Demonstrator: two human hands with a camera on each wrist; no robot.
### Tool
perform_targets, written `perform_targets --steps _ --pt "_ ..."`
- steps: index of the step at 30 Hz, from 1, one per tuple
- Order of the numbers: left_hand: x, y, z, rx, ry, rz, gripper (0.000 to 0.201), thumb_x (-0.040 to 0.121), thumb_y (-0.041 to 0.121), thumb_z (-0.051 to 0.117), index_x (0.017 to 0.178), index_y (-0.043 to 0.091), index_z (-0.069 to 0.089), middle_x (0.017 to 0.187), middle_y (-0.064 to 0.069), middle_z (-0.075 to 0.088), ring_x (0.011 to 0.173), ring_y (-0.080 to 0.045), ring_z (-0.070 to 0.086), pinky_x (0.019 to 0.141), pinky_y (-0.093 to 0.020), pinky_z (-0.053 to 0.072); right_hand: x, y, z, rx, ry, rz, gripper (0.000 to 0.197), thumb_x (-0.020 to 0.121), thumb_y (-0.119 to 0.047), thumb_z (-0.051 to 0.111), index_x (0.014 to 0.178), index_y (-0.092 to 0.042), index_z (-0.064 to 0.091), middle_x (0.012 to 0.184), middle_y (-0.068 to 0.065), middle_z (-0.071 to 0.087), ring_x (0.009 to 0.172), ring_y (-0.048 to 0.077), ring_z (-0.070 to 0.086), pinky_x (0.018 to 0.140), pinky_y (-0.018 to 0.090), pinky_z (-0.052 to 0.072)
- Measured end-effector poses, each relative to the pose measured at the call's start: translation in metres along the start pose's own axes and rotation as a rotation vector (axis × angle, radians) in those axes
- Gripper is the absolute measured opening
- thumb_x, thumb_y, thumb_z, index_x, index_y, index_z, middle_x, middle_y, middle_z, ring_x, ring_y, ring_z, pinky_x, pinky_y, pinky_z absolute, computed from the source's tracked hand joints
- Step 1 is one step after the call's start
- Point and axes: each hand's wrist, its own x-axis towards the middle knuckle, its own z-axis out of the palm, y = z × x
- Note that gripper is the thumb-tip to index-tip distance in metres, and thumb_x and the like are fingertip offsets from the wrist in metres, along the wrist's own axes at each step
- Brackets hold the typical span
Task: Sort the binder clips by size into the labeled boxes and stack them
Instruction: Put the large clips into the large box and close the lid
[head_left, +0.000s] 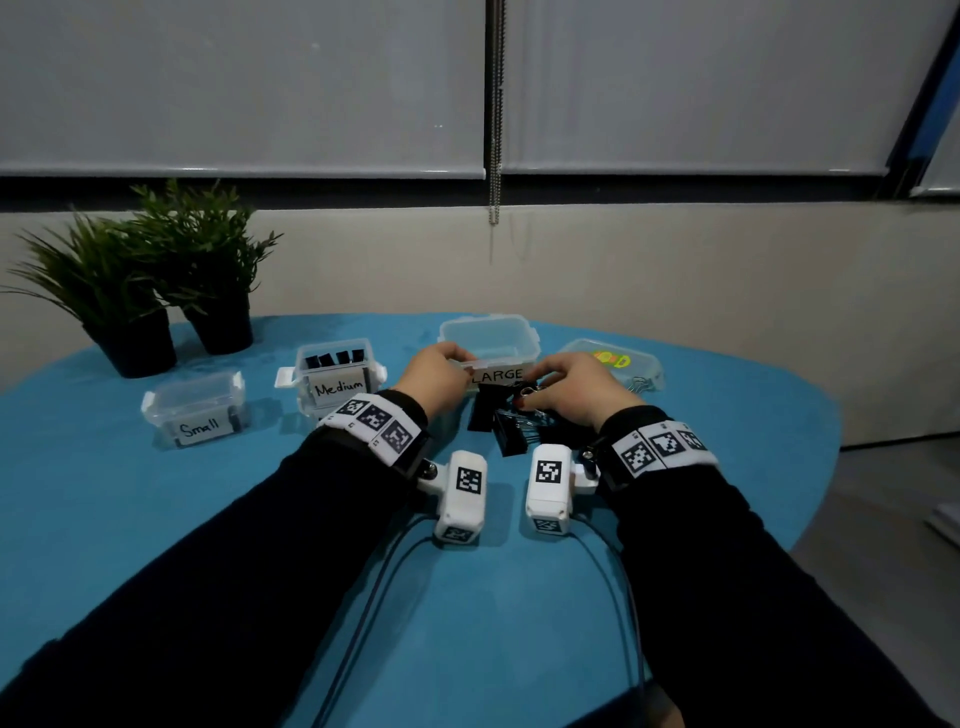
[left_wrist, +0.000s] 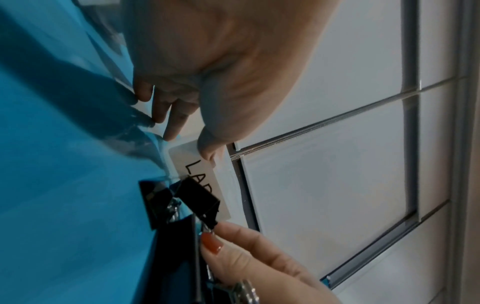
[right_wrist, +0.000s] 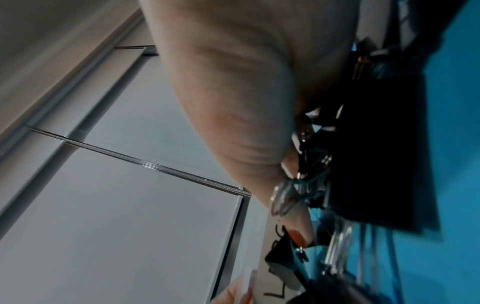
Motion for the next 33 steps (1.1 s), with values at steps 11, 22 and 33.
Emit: perform_targets --steps 11,22,33 --pt "-0.027 -0.004 -0.012 -0.119 -0.019 0.037 0.004 0.101 0.024 0.059 0.100 0.020 0.058 0.074 0.001 0.057 0.051 -0.009 0.042 0.037 -0.016 0.031 -0.001 0.000 0.001 0.001 0.023 0.029 0.027 0.066 -0.012 0.091 0.080 -0.015 0.069 0.090 0.011 0.075 0.073 0.022 0.068 0.074 0.034 0.059" --pt "-0.021 -0.012 -0.012 -0.229 0.081 0.013 0.016 0.101 0.007 0.053 0.100 0.023 0.058 0.099 -0.010 0.063 0.074 -0.023 0.058 0.061 -0.029 0.049 -0.006 -0.005 -0.003 0.150 0.156 0.038 0.029 0.060 -0.001 0.090 0.079 -0.012 0.071 0.082 0.017 0.075 0.060 0.023 0.065 0.070 0.037 0.061" --pt "-0.019 -0.014 -0.013 -0.218 0.057 -0.004 0.013 0.100 0.017 0.060 0.090 0.025 0.059 0.092 -0.001 0.064 0.065 -0.014 0.057 0.050 -0.023 0.049 0.002 -0.003 -0.005 0.651 0.289 0.138 0.046 0.084 -0.001 0.077 0.118 -0.015 0.051 0.101 0.019 0.069 0.062 0.019 0.068 0.059 0.045 0.062"
